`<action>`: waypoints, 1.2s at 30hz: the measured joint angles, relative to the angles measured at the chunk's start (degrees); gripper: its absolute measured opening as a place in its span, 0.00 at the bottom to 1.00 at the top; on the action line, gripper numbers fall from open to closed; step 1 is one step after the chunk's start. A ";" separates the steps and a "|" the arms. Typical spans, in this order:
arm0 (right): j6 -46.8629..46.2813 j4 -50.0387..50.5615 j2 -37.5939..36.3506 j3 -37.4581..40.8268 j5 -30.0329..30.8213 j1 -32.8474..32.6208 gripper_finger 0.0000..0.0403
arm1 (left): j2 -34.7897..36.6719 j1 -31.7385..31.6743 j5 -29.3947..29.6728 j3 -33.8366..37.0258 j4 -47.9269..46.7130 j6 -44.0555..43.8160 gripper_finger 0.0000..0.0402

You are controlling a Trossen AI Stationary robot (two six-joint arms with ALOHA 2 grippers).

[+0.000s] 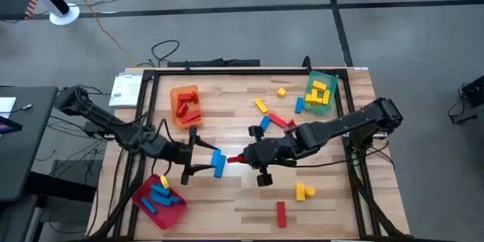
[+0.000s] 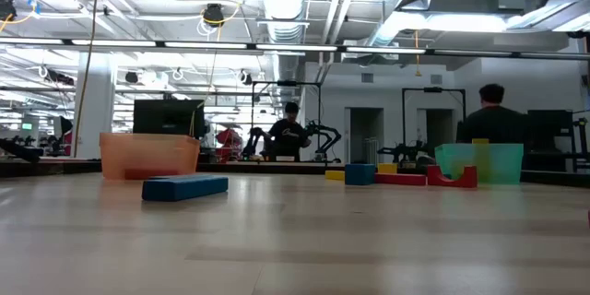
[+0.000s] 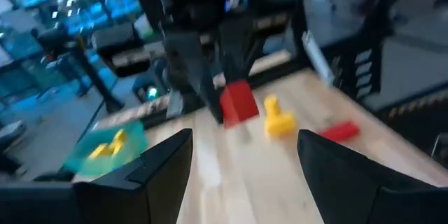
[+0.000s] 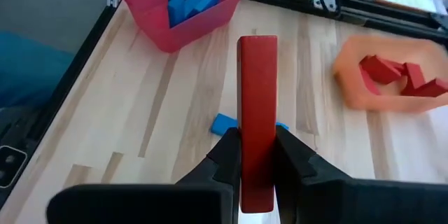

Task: Sort blocks
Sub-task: Put the red wooden block into the orange bin

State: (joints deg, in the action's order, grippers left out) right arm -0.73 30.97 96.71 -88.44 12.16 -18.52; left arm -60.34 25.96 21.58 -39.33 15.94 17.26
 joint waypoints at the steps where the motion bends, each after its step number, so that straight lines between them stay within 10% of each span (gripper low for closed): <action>1: 0.22 -0.29 0.00 0.00 0.14 -0.11 0.15 | 0.00 -0.82 -1.77 0.87 2.48 -0.15 0.63; 36: 9.41 -14.77 0.20 0.00 7.48 1.03 0.15 | -5.43 -5.84 -6.92 4.82 26.88 1.25 0.63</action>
State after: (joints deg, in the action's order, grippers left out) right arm 8.68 16.20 96.90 -88.44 19.64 -17.48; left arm -65.77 20.13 14.66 -34.51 42.82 18.51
